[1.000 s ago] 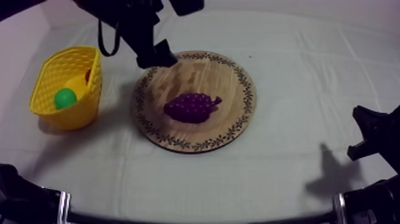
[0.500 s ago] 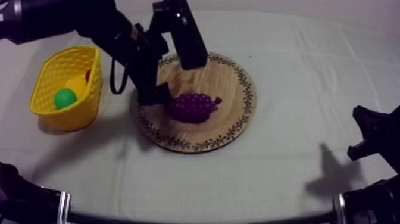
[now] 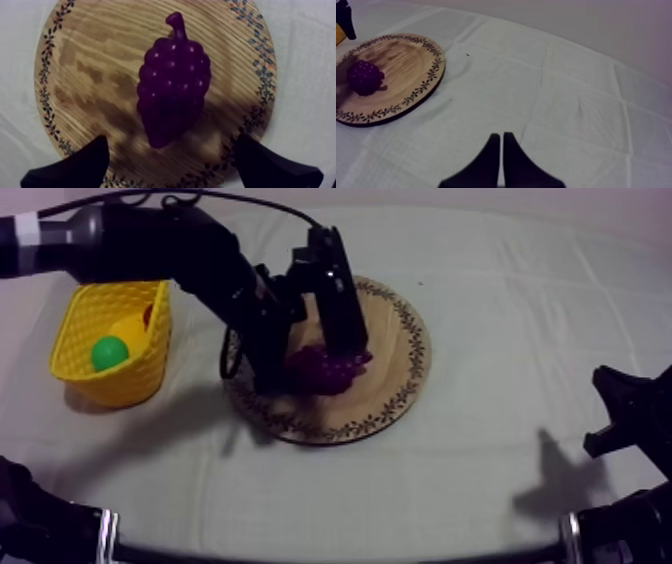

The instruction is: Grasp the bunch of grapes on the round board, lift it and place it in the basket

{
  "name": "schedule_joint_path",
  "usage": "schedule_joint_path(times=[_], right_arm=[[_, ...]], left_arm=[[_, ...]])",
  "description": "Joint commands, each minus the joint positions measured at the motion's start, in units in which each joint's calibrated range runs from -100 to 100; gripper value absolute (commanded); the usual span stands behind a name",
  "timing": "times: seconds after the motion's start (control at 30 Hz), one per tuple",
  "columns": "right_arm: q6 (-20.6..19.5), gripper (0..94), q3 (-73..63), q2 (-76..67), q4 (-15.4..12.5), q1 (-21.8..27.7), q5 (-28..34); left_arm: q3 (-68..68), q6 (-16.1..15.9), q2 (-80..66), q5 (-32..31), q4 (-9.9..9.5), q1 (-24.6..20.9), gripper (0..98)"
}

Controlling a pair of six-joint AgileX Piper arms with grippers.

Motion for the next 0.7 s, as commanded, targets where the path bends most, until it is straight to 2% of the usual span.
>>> schedule_joint_path(times=[0.0,0.67], right_arm=[[0.0,0.4,0.0,0.0,0.0,0.0,0.0],[0.0,0.4,0.0,0.0,0.0,0.0,0.0]], left_arm=[[-0.8,-0.1,2.0,-0.6,-0.21,0.0,93.5],[-9.6,-0.5,14.9,-4.7,-0.32,0.3,90.7]])
